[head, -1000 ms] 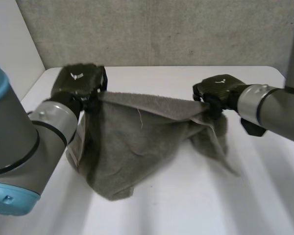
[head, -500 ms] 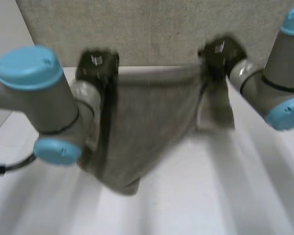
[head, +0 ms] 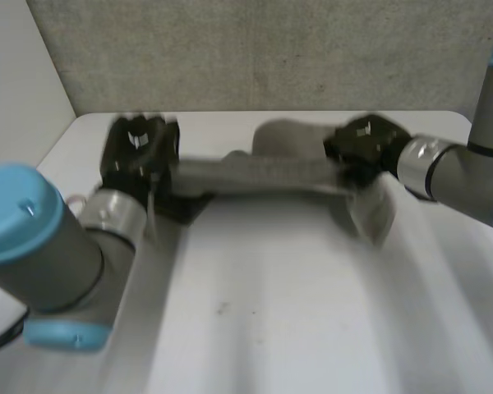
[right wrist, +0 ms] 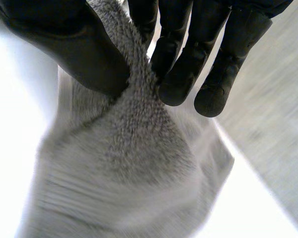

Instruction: Fold the towel.

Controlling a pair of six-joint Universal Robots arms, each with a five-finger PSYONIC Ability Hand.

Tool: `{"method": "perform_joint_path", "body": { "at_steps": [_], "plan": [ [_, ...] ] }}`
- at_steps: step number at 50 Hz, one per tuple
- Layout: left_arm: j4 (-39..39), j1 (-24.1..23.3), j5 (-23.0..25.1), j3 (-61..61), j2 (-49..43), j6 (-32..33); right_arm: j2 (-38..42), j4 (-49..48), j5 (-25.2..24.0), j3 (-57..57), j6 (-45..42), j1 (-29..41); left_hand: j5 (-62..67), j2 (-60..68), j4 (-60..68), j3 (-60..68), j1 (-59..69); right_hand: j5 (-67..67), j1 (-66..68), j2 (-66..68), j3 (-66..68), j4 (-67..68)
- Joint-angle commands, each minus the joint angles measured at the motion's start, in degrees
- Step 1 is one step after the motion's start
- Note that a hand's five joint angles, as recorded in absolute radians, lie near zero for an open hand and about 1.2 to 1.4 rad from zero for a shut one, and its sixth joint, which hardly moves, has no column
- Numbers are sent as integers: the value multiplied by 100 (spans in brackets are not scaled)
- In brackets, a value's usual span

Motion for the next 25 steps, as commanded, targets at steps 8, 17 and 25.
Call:
{"method": "perform_joint_path", "body": {
  "at_steps": [8,17,25],
  "plan": [
    [-5,-278,7,-802,-545,48,886,605,61,374,-718,-241,1113,1018,1012,1023,1125,-3255,-3131,-3111,-3108,-3150],
    [-13,-235,-2,-722,-299,48,299,-704,61,1401,837,-434,1113,1018,1012,1023,1125,-6119,-5995,-5975,-5972,-6014],
    [-13,-217,-10,-582,43,31,-650,-1943,61,2999,1770,-549,1113,1018,1012,1023,1125,-6658,-6534,-6514,-6511,-6553]
  ]
}}
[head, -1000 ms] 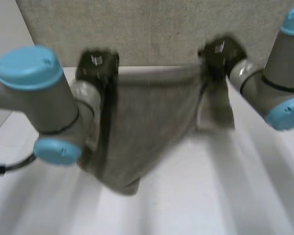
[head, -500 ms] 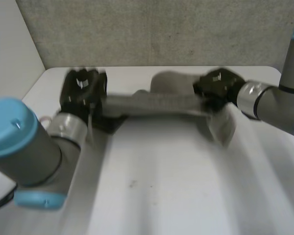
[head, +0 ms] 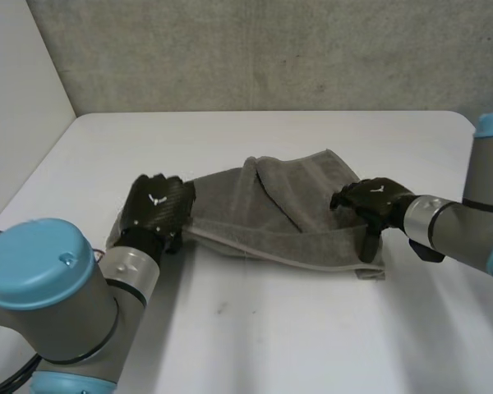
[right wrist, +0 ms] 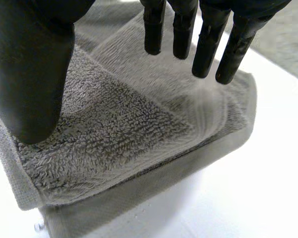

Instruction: Fold the towel.

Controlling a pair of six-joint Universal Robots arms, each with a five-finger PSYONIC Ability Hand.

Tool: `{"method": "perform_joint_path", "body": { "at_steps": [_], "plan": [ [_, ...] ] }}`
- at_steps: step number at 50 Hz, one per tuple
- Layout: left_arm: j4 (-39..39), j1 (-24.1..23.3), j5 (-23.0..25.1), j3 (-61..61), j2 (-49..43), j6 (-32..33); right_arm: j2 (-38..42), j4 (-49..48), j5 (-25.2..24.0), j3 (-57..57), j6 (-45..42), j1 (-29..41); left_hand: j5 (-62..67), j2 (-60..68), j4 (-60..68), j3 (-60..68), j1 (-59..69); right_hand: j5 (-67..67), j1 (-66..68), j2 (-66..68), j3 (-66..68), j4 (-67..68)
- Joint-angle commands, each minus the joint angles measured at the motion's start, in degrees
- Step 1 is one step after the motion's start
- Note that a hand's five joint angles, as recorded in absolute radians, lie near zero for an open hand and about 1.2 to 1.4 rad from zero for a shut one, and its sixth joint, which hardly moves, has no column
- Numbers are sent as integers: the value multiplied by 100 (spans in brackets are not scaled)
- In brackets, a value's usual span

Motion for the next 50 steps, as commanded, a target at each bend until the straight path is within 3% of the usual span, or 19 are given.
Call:
{"method": "perform_joint_path", "body": {
  "at_steps": [1,11,20,29,44,50],
  "plan": [
    [-2,9,-16,142,269,-28,-835,-1051,0,1362,780,-99,1113,1018,1012,1023,1125,-326,-546,-684,-675,-537],
    [6,44,-33,186,287,-63,-1336,-2262,0,2977,868,-99,1113,1018,1012,1023,1125,-419,-638,-776,-767,-630],
    [6,44,-42,125,287,-72,-1187,-3284,141,3260,877,-28,1113,1018,1012,1023,1125,-419,-638,-776,-767,-630],
    [6,53,-51,90,278,-80,-704,-4381,1124,3059,1299,121,1113,1018,1012,1023,1125,-327,-546,-684,-675,-537],
    [6,62,-60,11,251,-80,-501,-4479,1503,2856,1369,42,1113,1018,1012,1023,1125,27,-193,-330,-322,-184],
    [6,123,-60,-25,260,-80,-633,-4024,1512,2821,1729,60,1113,1018,1012,1023,1125,2310,2090,1952,1961,2099]
  ]
}}
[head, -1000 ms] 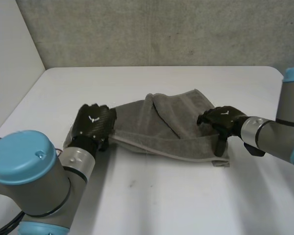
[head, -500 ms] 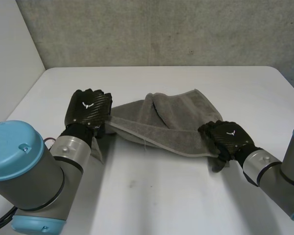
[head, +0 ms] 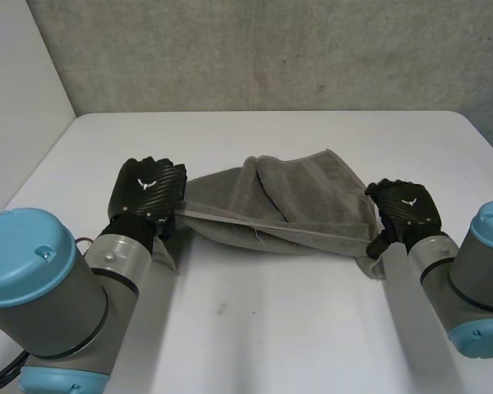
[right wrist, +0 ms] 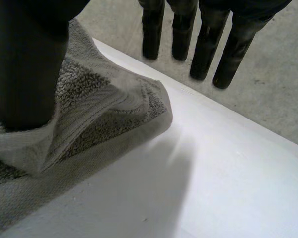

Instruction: Fold the towel.

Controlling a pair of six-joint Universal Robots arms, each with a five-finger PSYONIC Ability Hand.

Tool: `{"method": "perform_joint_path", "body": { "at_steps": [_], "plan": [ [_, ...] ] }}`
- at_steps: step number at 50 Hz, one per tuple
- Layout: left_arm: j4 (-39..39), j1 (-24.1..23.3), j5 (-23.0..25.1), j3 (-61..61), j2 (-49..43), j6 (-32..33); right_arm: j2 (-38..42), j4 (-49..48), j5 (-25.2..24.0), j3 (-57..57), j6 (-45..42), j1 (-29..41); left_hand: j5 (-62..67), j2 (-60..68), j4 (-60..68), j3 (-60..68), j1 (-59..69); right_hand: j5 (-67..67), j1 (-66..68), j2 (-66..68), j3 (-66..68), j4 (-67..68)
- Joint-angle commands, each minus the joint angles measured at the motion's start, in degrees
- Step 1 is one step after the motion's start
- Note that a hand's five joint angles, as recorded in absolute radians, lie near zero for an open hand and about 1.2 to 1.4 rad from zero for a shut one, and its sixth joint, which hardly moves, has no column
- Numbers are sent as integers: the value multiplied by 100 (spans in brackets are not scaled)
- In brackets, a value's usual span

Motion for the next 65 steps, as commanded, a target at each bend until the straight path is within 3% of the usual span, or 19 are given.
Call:
{"method": "perform_joint_path", "body": {
  "at_steps": [1,9,26,29,30,31,34,42,46,49,51,53,57,59,63,65],
  "plan": [
    [-9,70,-1,-44,8,1,-126,603,-52,-74,412,19,1113,1018,1011,1023,1125,1902,1930,1999,1952,1955],
    [0,123,-1,-97,17,1,-91,1456,-527,-180,712,80,1113,1018,1011,1023,1125,2899,2928,2997,2949,2953],
    [-9,149,-1,-124,8,1,147,1273,-580,-171,747,89,1113,1018,1011,1023,1125,2664,2692,2761,2714,2718],
    [-9,149,-1,-124,8,1,217,1237,-580,-215,694,89,1113,1018,1011,1023,1125,3471,3500,3569,3521,3525],
    [-9,149,-1,-124,8,1,208,1220,-563,-249,694,80,1113,1018,1011,1023,1125,5170,5198,5268,5220,5224],
    [-9,149,-9,-124,8,1,208,1220,-563,-250,694,80,1113,1018,1011,1023,1125,5187,5215,5284,5237,5241],
    [-9,158,-9,-124,25,1,6,1088,-545,-232,677,10,1113,1018,1011,1023,1125,5669,5697,5767,5719,5723],
    [-61,193,-1,-115,253,53,-1602,912,-826,-127,633,-69,1113,1018,1011,1023,1125,5669,5697,5767,5719,5723],
    [-237,193,17,-62,535,89,-2391,1909,-1299,-556,204,-402,1113,1018,1011,1023,1125,5669,5697,5767,5719,5723],
    [-894,211,43,226,1113,115,-2595,2477,-1477,-839,-79,-491,1113,1018,1011,1023,1125,5669,5697,5767,5719,5723],
    [-1236,211,43,402,1307,150,-2893,3886,-1748,-1635,-910,-657,1113,1018,1011,1023,1125,5669,5697,5767,5719,5723],
    [-1631,211,43,621,1483,237,-2964,4388,-1749,-2004,-1279,-667,1113,1018,1011,1023,1125,5669,5697,5767,5719,5723],
    [-2914,185,0,1447,1861,624,-2965,5236,-1679,-2878,-1881,-614,1113,1018,1011,1023,1125,5669,5697,5767,5719,5723],
    [-3249,184,8,1693,1906,721,-2886,6033,-1609,-3630,-2117,-649,1113,1018,1011,1023,1125,5669,5697,5767,5719,5723],
    [-3779,211,43,2100,1836,862,-2701,6581,-1617,-4073,-2188,-649,1113,1018,1011,1023,1125,5669,5697,5767,5719,5723],
    [-4068,228,61,2363,1583,985,-2202,6958,-1617,-4362,-2276,-640,1113,1018,1011,1023,1125,5669,5697,5767,5719,5723]
  ]
}}
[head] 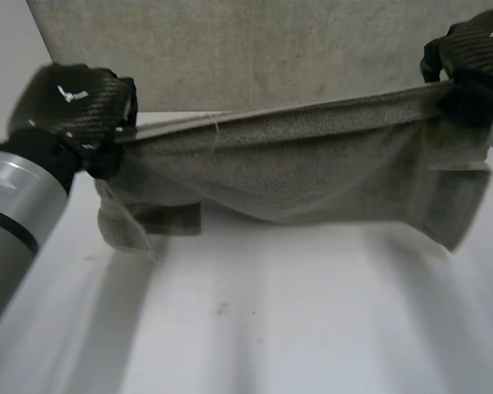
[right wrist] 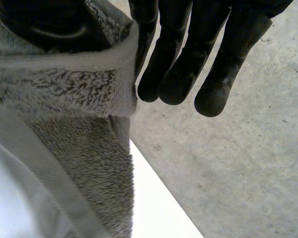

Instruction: Fold the towel.

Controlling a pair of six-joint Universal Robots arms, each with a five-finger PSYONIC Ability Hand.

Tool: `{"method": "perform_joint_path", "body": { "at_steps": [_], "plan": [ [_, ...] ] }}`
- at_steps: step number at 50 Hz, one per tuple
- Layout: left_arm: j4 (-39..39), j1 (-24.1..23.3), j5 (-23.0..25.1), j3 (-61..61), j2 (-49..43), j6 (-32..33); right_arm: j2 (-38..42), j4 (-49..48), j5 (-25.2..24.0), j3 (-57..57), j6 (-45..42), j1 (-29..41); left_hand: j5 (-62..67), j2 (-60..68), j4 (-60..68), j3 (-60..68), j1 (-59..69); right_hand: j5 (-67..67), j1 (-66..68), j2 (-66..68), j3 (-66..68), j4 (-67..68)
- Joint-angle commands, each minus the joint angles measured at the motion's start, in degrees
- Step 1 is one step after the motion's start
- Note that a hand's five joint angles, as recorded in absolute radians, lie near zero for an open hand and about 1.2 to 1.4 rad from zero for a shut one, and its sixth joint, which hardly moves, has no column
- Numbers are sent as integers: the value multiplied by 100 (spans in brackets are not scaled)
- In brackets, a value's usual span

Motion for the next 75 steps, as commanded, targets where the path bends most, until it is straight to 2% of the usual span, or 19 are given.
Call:
{"method": "perform_joint_path", "body": {
  "at_steps": [1,9,11,13,16,22,24,27,30,35,42,46,52,53,54,56,59,67,75],
  "plan": [
    [-1020,34,40,812,-273,338,722,1105,58,-971,-241,17,1113,1018,1011,1023,1125,346,569,364,361,330],
    [-1072,165,31,1488,-1960,478,2269,1272,295,-1683,-619,342,1113,1018,1011,1023,1125,346,569,364,361,330],
    [-915,218,22,2135,-2713,478,2665,1193,462,-2043,-593,412,1113,1018,1011,1023,1125,346,569,364,361,330],
    [-784,227,14,2548,-3012,461,3373,730,838,-2935,-575,596,1113,1018,1011,1023,1125,346,569,364,361,330],
    [-380,253,14,3374,-3348,435,3736,-34,1050,-3631,-497,667,1113,1018,1011,1023,1125,346,569,364,361,330],
    [562,368,14,4143,-3288,408,3693,-1347,1051,-3995,-180,685,1113,1018,1011,1023,1125,346,569,364,361,330],
    [1192,385,40,4178,-2964,443,3431,-1908,1068,-3942,100,702,1113,1018,1011,1023,1125,346,569,364,361,330],
    [1537,376,23,4012,-2682,452,3262,-1963,1033,-3872,233,702,1113,1018,1011,1023,1125,346,569,364,361,330],
    [1556,368,22,3818,-2567,461,2990,-1875,875,-3555,391,711,1113,1018,1011,1023,1125,346,569,364,361,330],
    [1521,394,22,2512,-2233,452,2665,-1112,401,-2556,357,685,1113,1018,1011,1023,1125,346,569,364,361,330],
    [1555,534,49,816,-2232,461,2700,-610,277,-1300,103,685,1113,1018,1011,1023,1125,346,569,364,361,330],
    [1626,535,40,109,-2365,461,2761,-767,295,-523,-180,685,1113,1018,1011,1023,1125,346,569,364,361,330],
    [1898,535,22,-726,-2971,417,3245,-1760,242,795,-329,650,1113,1018,1011,1023,1125,346,569,364,361,330],
    [1985,535,22,-822,-3032,408,3341,-2022,233,1039,-286,641,1113,1018,1011,1023,1125,-564,-341,-546,-549,-580],
    [2065,526,22,-884,-3059,408,3342,-2024,233,1041,-285,641,1113,1018,1011,1023,1125,-573,-350,-555,-558,-589],
    [2109,526,14,-919,-3050,408,3447,-2540,277,1418,-146,597,1113,1018,1011,1023,1125,-3737,-3513,-3718,-3722,-3752],
    [2127,535,14,-937,-2945,399,3395,-2910,295,1726,205,518,1113,1018,1011,1023,1125,-4893,-4670,-4875,-4878,-4909],
    [2127,535,5,-1025,-2646,233,2894,-3114,312,2174,1383,351,1113,1018,1011,1023,1125,-5166,-4942,-5147,-5150,-5181],
    [2127,499,14,-1166,-2584,83,2622,-3070,339,2692,1858,307,1113,1018,1011,1023,1125,-4780,-4557,-4762,-4765,-4796]
  ]
}}
